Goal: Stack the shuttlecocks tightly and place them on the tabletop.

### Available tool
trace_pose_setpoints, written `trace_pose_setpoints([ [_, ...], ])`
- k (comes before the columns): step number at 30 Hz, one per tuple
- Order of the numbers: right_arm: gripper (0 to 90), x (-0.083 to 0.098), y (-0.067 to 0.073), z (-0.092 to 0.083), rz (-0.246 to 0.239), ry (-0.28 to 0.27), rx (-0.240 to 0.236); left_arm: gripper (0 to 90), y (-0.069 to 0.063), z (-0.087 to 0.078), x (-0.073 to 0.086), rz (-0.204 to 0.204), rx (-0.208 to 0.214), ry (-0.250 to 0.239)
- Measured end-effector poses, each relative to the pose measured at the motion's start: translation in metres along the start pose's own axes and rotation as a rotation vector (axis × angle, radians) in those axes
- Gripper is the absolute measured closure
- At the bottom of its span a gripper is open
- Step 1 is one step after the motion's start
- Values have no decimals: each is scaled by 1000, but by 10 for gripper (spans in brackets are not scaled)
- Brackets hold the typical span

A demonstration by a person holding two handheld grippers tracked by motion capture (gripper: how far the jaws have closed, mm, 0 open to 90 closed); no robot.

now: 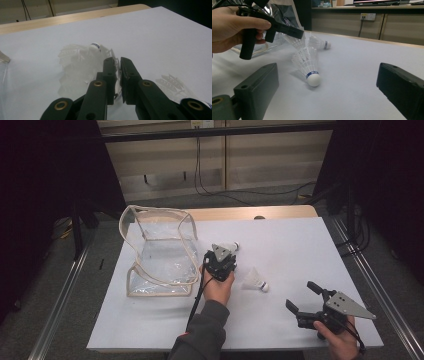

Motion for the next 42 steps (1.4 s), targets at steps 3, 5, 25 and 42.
trace_pose_setpoints([
  [3,36,0,0,0,0,1,-1,804,0,2,1,9,-11,5],
  [5,36,0,0,0,-2,0,-1,798,0,4,2,13,-13,4],
  [25,37,0,0,-1,-4,0,-1,894,6,2,3,108,-65,35],
  [42,37,0,0,-1,-4,2,-2,703,-12,8,-6,39,46,5],
])
Point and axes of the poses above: each handheld gripper's, and its own axes: z roughly forward along the jaws, x roughly out of its underside, y roughly to its left, the point moved 3 cm from there along z, roughly forward along the jaws, and after that the axes turned 1 degree about -y, right-handed, at the moved point
